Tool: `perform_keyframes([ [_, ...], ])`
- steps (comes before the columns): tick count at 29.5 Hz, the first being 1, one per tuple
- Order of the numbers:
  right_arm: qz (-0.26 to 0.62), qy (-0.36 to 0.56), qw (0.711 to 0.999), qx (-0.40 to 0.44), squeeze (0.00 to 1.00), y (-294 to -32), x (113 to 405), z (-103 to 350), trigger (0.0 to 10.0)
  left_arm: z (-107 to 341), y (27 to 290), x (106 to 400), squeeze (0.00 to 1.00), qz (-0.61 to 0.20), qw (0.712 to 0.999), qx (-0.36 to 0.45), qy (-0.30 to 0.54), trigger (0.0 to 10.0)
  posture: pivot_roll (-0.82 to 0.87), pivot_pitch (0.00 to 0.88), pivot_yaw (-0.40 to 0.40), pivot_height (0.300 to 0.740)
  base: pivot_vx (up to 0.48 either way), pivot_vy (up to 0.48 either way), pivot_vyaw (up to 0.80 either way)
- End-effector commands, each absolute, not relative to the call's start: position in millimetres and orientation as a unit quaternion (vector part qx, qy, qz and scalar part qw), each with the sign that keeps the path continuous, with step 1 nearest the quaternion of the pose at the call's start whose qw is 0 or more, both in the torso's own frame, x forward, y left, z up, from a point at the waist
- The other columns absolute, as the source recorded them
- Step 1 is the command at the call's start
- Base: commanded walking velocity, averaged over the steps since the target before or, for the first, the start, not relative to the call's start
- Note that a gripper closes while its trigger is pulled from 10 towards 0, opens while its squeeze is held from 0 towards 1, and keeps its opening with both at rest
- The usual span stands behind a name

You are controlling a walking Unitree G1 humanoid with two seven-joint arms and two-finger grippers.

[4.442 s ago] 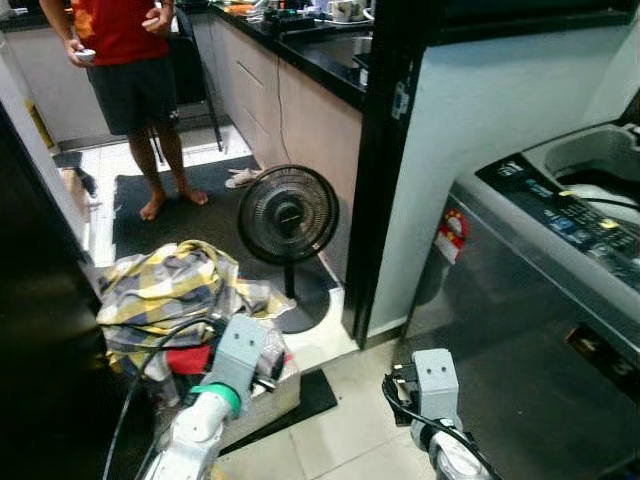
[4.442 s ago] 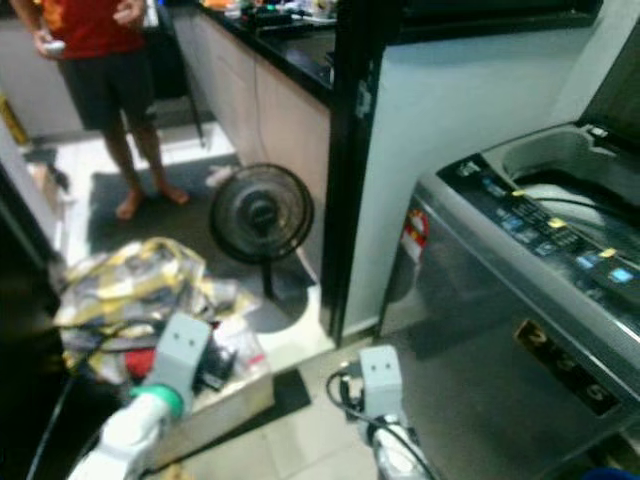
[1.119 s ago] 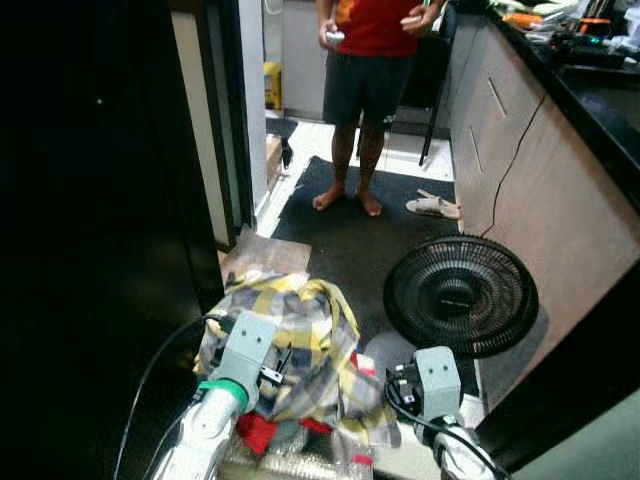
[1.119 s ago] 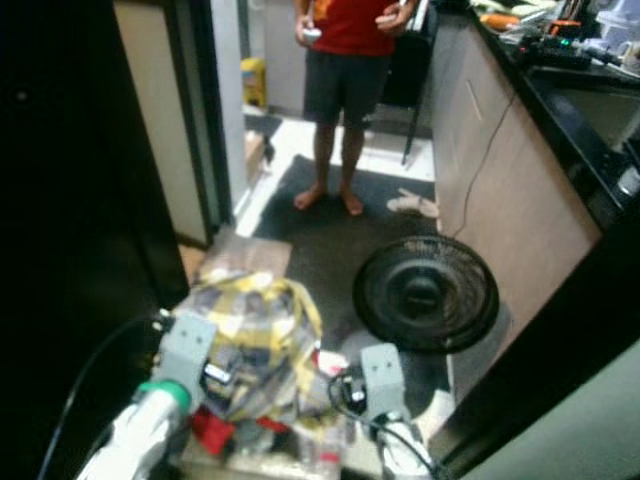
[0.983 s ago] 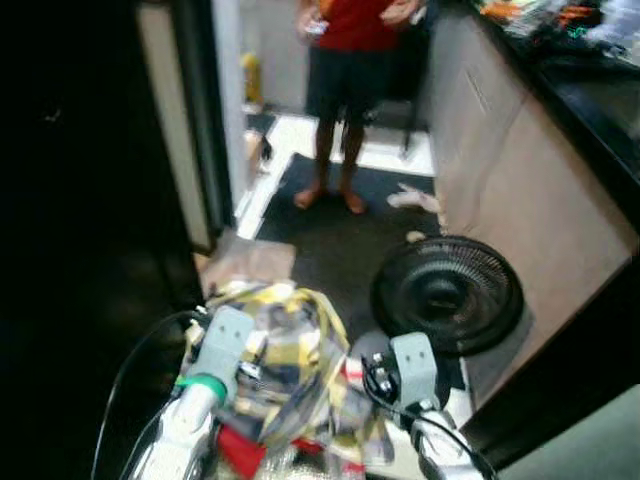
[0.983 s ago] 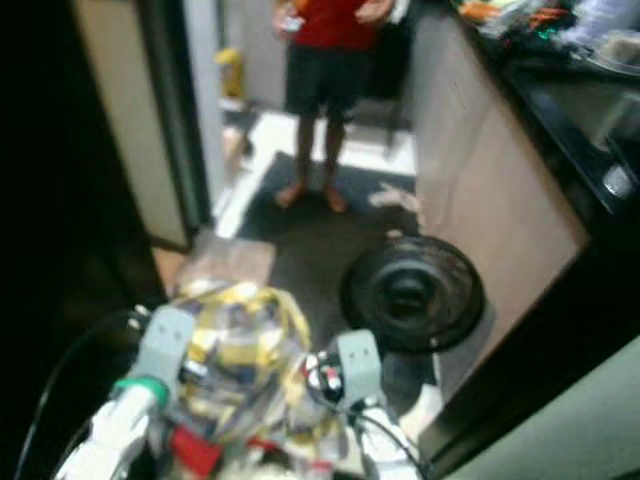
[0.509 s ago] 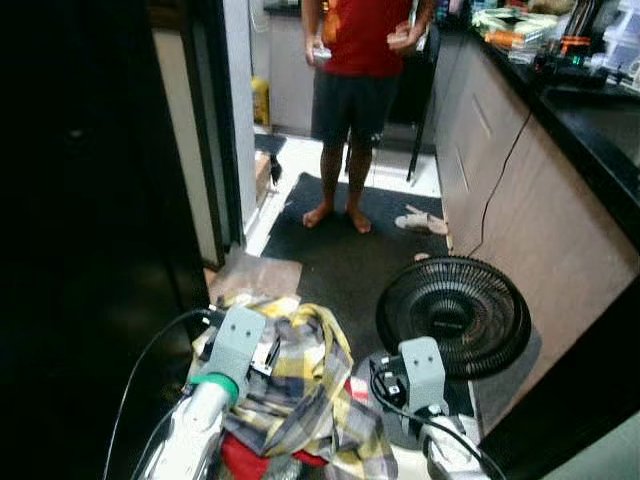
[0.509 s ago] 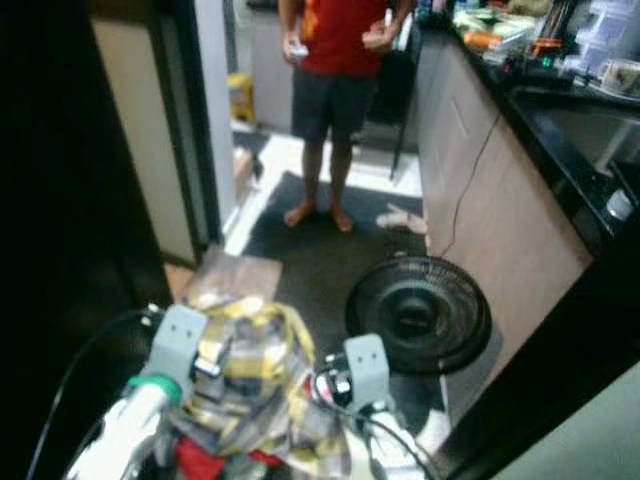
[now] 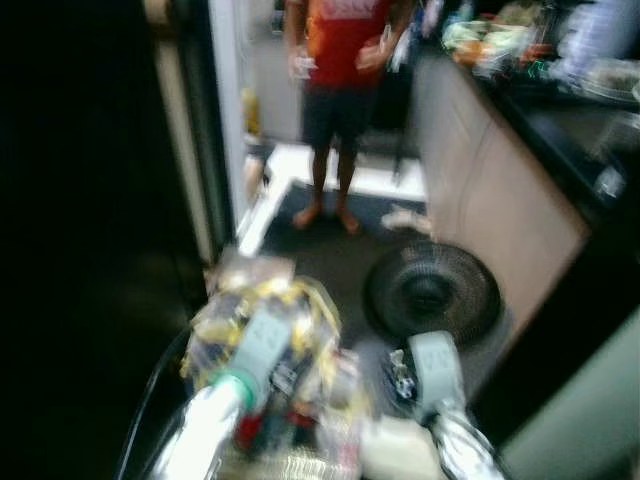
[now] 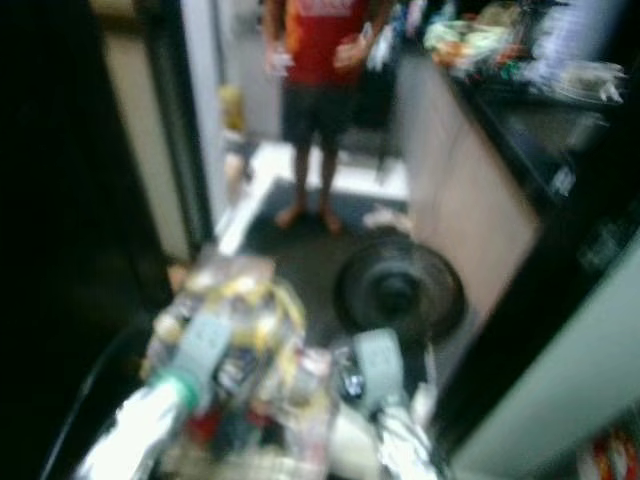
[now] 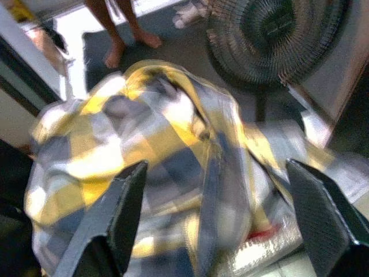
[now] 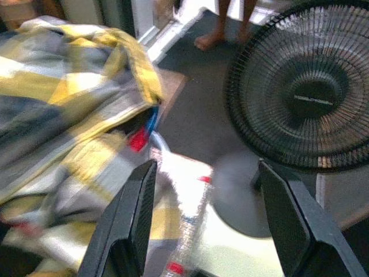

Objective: Clothes washing

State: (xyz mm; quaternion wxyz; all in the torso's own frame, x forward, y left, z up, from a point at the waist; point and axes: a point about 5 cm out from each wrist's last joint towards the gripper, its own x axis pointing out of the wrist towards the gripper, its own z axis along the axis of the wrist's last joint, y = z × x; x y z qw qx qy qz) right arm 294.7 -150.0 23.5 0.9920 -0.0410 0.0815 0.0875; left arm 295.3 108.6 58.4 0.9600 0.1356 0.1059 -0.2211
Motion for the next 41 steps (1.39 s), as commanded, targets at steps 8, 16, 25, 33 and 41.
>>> perform_keyframes([
  [8, 0.082, 0.084, 0.992, -0.040, 0.00, -152.0, 292.0, 21.2, 10.0, 67.5, 112.8, 304.1, 0.00, -0.186, 0.969, 0.144, 0.080, 10.0, 0.00, 0.000, 0.017, 0.740, 0.000, 0.000, 0.00],
  [16, 0.084, 0.084, 0.992, -0.043, 0.00, -151.0, 292.3, 21.6, 10.0, 70.0, 119.0, 306.9, 0.00, -0.165, 0.973, 0.145, 0.075, 10.0, 0.00, 0.000, 0.017, 0.740, 0.287, 0.000, 0.00],
  [25, 0.088, 0.082, 0.991, -0.051, 0.00, -148.2, 293.1, 22.2, 10.0, 69.5, 121.2, 307.5, 0.00, -0.154, 0.975, 0.144, 0.075, 10.0, 0.01, 0.000, 0.013, 0.740, 0.281, 0.000, 0.41],
  [33, 0.087, 0.081, 0.992, -0.049, 0.00, -148.3, 293.4, 22.7, 10.0, 69.6, 122.2, 308.8, 0.00, -0.148, 0.976, 0.144, 0.074, 10.0, 0.00, 0.000, 0.014, 0.740, 0.278, 0.000, 0.00],
  [41, 0.088, 0.081, 0.992, -0.050, 0.00, -147.3, 293.9, 23.0, 10.0, 69.5, 124.3, 309.8, 0.00, -0.141, 0.977, 0.142, 0.076, 10.0, 0.01, 0.001, 0.014, 0.740, 0.235, 0.000, 0.00],
])
